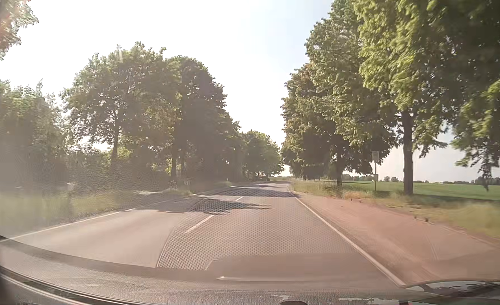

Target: Follow the waypoints while adhering to traffic rules and regulations

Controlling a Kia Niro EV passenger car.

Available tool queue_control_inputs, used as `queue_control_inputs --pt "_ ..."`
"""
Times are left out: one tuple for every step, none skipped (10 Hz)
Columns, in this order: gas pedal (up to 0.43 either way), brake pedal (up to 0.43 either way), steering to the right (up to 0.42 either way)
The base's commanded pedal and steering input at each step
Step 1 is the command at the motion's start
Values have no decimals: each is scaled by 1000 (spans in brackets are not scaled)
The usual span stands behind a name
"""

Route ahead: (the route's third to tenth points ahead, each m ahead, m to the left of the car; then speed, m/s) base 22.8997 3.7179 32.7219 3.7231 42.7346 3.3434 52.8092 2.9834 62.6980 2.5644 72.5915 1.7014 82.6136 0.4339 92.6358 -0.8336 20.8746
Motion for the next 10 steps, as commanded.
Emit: queue_control_inputs --pt "220 0 1" --pt "220 0 1" --pt "220 0 2" --pt "220 0 2" --pt "220 0 5" --pt "220 0 7" --pt "220 0 7" --pt "220 0 7" --pt "220 0 7" --pt "240 0 7"
